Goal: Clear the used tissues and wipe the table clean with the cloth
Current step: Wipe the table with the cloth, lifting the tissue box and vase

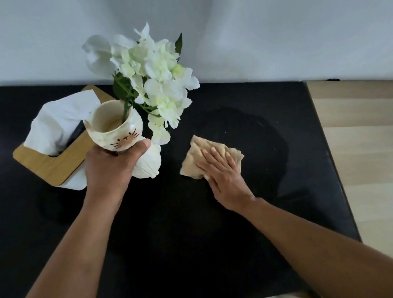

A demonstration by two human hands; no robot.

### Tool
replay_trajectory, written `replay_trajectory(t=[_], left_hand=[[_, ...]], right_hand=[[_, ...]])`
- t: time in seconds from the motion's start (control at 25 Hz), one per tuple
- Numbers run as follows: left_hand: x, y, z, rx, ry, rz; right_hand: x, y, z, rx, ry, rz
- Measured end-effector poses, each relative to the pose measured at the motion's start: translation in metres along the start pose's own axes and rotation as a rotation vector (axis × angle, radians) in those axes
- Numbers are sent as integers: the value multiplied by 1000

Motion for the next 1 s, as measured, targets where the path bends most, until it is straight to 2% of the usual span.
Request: replay_trajectory(t=[0.16, 0.28, 0.36, 0.48, 0.6, 0.76, 0.84, 0.92, 1.0], left_hand=[[-2, 5, 6, 32, 1, -12], [-2, 3, 10, 42, 12, 8], [-2, 1, 11, 26, 19, 23], [2, -1, 9, -28, 16, 17], [2, -2, 6, -42, 7, 16], [3, 1, -2, -32, -2, 10], [4, 5, -5, -32, -11, 9], [4, 8, -5, -42, -28, -3], [3, 8, -3, -58, -24, -12]], right_hand=[[-7, 10, 51, -241, 107, -270], [-54, 15, 92, -191, 279, -333], [-84, 18, 93, -115, 169, -356], [-111, 12, 46, 89, -111, -478], [-112, -3, -2, 256, -98, -420], [-54, -17, -12, 210, -139, 15], [-10, -12, -6, 126, -172, 153], [20, 5, 5, 101, -176, 166], [12, 19, 10, 138, -139, 38]])
Point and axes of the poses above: each hand's wrist, its own x-axis away from the middle knuckle, its own z-axis out of the back of the hand, y = z × x, the point moved 2 cm from there along -x, towards the middle knuckle, and after that the axes turned 12 degrees about y, right-handed, at the moved point
